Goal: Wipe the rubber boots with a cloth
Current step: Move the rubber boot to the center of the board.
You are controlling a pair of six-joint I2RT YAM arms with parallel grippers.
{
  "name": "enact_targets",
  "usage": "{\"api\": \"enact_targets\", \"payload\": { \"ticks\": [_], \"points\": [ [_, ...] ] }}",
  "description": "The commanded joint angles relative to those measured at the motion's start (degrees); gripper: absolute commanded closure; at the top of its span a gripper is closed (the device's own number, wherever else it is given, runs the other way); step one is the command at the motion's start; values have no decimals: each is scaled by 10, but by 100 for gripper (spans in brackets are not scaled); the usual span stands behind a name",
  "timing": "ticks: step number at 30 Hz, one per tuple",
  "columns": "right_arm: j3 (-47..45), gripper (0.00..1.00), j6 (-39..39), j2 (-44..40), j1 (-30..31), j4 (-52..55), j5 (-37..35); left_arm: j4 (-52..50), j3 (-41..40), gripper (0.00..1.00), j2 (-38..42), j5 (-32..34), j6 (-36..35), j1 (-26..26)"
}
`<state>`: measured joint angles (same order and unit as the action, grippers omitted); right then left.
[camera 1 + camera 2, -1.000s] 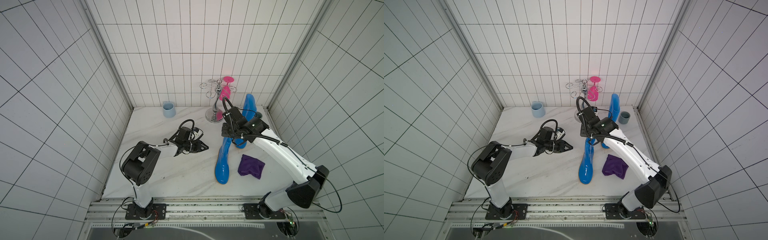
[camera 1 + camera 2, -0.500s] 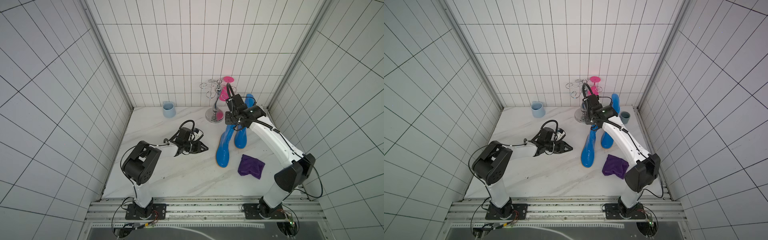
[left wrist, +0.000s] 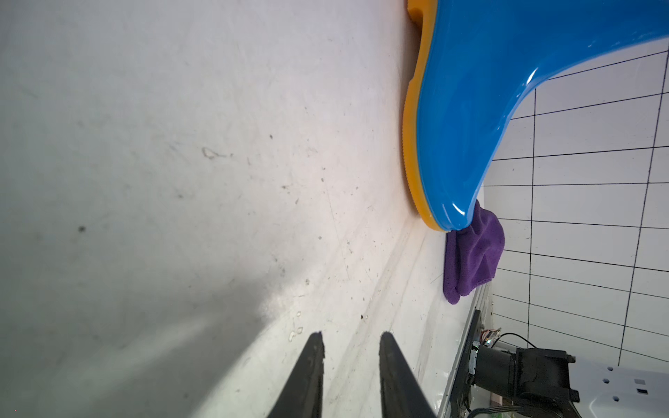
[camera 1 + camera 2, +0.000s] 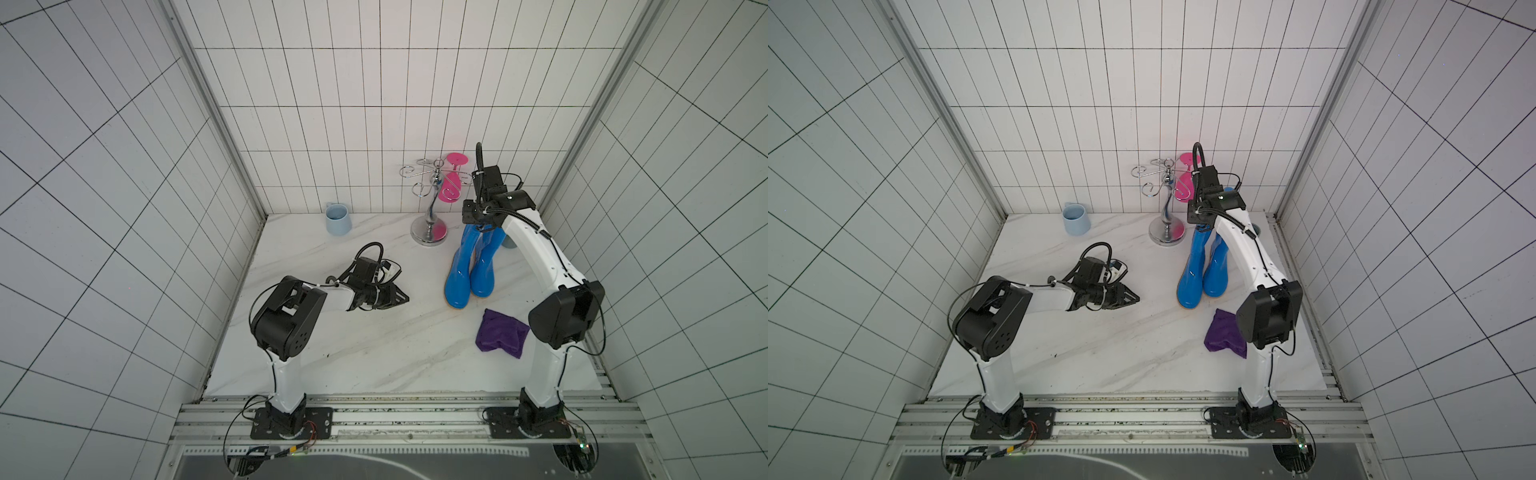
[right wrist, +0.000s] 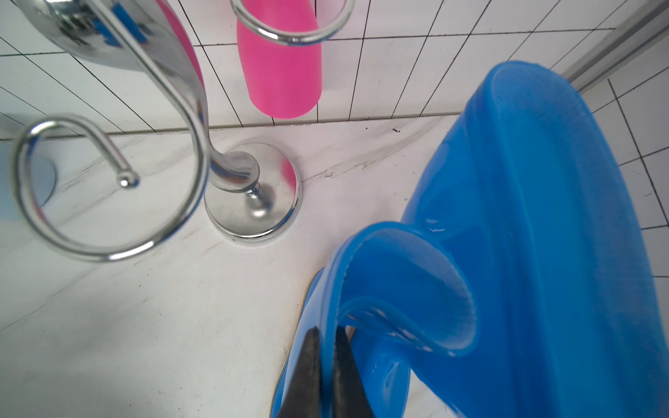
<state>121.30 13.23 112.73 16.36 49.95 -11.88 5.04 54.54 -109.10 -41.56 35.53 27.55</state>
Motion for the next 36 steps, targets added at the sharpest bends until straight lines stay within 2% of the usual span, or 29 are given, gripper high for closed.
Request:
{"api": "enact_targets", "payload": {
  "ticks": [1, 7, 13, 16, 17, 21, 27, 30, 33, 34, 35, 36],
  "points": [
    [91, 100, -26, 19, -5, -45, 25, 2, 14, 73, -12, 7, -9, -2],
    [142, 100, -31, 54, -18, -50, 39, -5, 24, 73, -19, 10, -12, -6],
    [98, 99, -23, 59, -31, -46, 51, -16, 28, 72, -21, 12, -17, -7],
    [59, 63, -19, 41, -32, -48, 42, -23, 28, 72, -13, 15, -19, -7],
    [44, 56, -19, 27, -31, -52, 37, -26, 28, 72, -8, 17, -20, -6],
    [-26, 45, -22, -53, -31, -81, 9, -41, 19, 71, 36, 39, -29, -7],
    [-162, 38, -28, -210, -32, -119, 7, -76, -10, 67, 155, 100, -55, -10],
    [-283, 35, -19, -296, -31, -149, 20, -92, -31, 66, 225, 133, -57, -24],
    [-442, 29, -5, -383, -37, -215, 33, -94, -66, 62, 314, 181, -50, -40],
    [-505, 25, -4, -412, -41, -257, 33, -90, -79, 60, 354, 196, -50, -44],
    [-574, 15, -3, -436, -48, -303, 33, -81, -94, 53, 390, 218, -51, -45],
    [-624, 1, -2, -455, -57, -343, 31, -73, -107, 35, 421, 239, -53, -45]
  ]
}}
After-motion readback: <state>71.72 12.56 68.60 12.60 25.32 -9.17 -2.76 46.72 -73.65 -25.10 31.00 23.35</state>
